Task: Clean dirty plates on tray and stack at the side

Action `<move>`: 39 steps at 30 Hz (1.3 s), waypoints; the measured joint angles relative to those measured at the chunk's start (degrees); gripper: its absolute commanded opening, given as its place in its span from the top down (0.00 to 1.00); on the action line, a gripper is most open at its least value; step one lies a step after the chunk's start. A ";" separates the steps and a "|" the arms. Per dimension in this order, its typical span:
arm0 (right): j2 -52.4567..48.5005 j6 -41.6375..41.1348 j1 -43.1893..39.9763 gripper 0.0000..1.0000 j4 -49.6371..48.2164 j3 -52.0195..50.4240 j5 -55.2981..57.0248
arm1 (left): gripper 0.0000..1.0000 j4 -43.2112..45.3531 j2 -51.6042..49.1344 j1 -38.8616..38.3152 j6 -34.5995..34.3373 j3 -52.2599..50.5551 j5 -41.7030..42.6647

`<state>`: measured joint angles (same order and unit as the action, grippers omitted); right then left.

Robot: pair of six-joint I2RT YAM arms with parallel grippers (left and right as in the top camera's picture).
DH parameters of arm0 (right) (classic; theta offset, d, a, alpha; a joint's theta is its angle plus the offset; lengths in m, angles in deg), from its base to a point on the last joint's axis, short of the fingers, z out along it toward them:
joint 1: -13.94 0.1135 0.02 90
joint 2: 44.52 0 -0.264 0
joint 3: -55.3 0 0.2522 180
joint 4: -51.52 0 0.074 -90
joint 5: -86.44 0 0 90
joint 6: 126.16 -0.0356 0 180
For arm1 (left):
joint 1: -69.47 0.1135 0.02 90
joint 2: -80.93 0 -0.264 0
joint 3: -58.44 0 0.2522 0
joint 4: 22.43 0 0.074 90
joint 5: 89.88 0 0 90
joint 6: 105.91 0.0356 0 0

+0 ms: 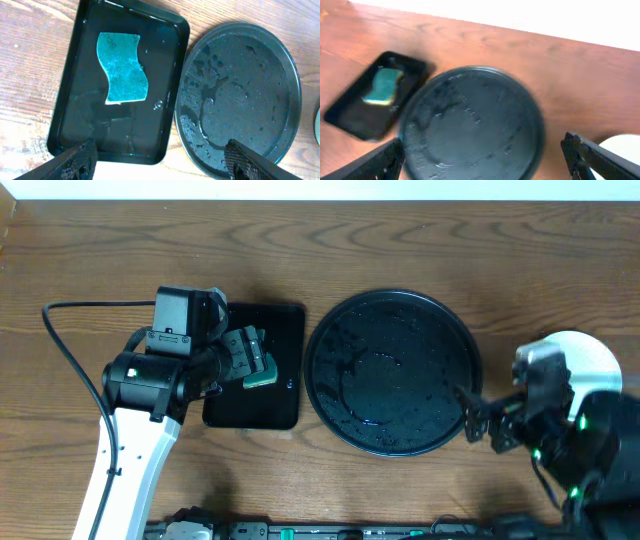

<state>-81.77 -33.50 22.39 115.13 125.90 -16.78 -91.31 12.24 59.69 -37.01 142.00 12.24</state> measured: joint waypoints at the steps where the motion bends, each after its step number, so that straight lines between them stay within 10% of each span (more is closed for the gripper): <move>1: 2.23 1.79 0.46 0.01 -1.05 -2.23 1.27 | 0.18 0.00 0.00 0.00 0.00 0.00 -0.02; 18: 36.30 8.02 0.68 0.01 -29.18 -49.22 6.54 | 0.18 -0.02 0.00 0.00 0.00 0.09 0.00; 39: 36.63 8.20 0.81 0.01 -46.21 -56.28 6.64 | 0.18 0.00 0.00 0.00 0.00 0.09 0.00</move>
<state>-45.14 -25.31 23.20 68.92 69.62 -10.13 -91.31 12.24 59.69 -37.01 142.09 12.24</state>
